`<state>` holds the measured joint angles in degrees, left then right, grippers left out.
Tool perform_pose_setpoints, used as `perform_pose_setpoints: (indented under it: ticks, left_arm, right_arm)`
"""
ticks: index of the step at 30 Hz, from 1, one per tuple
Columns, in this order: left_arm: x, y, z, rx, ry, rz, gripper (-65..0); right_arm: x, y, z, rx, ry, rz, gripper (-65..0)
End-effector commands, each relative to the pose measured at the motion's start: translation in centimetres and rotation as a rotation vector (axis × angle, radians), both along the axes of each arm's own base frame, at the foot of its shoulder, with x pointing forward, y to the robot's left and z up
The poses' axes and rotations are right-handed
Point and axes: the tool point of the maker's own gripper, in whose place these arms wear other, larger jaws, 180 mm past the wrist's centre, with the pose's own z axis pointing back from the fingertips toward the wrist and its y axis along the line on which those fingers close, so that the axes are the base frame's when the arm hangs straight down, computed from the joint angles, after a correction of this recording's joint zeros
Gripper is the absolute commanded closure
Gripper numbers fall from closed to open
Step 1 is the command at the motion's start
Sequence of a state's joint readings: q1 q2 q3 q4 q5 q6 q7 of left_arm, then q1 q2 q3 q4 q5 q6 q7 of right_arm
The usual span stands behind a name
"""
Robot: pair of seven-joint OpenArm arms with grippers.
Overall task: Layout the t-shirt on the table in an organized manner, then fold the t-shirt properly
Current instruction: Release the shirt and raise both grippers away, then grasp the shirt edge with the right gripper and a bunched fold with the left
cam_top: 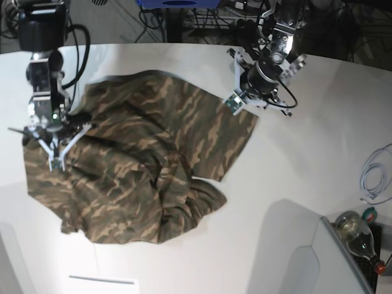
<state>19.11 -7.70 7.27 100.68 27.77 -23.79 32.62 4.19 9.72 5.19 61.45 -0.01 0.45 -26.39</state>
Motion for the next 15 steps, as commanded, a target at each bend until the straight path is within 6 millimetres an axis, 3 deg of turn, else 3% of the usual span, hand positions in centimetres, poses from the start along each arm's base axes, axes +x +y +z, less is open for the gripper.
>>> perform_pose_setpoints:
  ticks: [1,5,8,9,10,12,15]
  left_arm:
    - [0.8,-1.3,1.6,-0.042,-0.053,-0.014,0.0]
    - [3.0,-0.7,3.3,-0.016,-0.096,0.012,0.0]
    - [4.9,3.4,4.3,0.044,-0.111,0.129,0.0]
    - [5.4,5.0,4.8,0.056,-0.127,0.170,0.0]
    - [5.6,7.1,5.1,0.070,-0.137,0.226,0.0]
    - [5.6,11.2,5.9,0.100,-0.159,0.334,0.0]
    - [5.4,17.0,7.3,0.143,-0.190,0.489,0.0]
  right_arm:
    - [0.8,-2.1,0.9,-0.037,0.002,-0.027,-1.4]
    - [3.2,-2.8,4.3,-0.063,-0.099,-0.013,-1.8]
    - [3.2,-0.6,8.6,-0.071,-0.237,0.047,-2.6]
    - [3.0,1.0,9.7,-0.058,-0.274,0.075,-4.1]
    - [2.7,4.1,10.6,-0.027,-0.306,0.128,-6.9]
    - [1.5,8.7,11.6,0.017,-0.337,0.227,-16.5]
    - [-1.1,16.0,11.4,0.098,-0.322,0.404,-33.5]
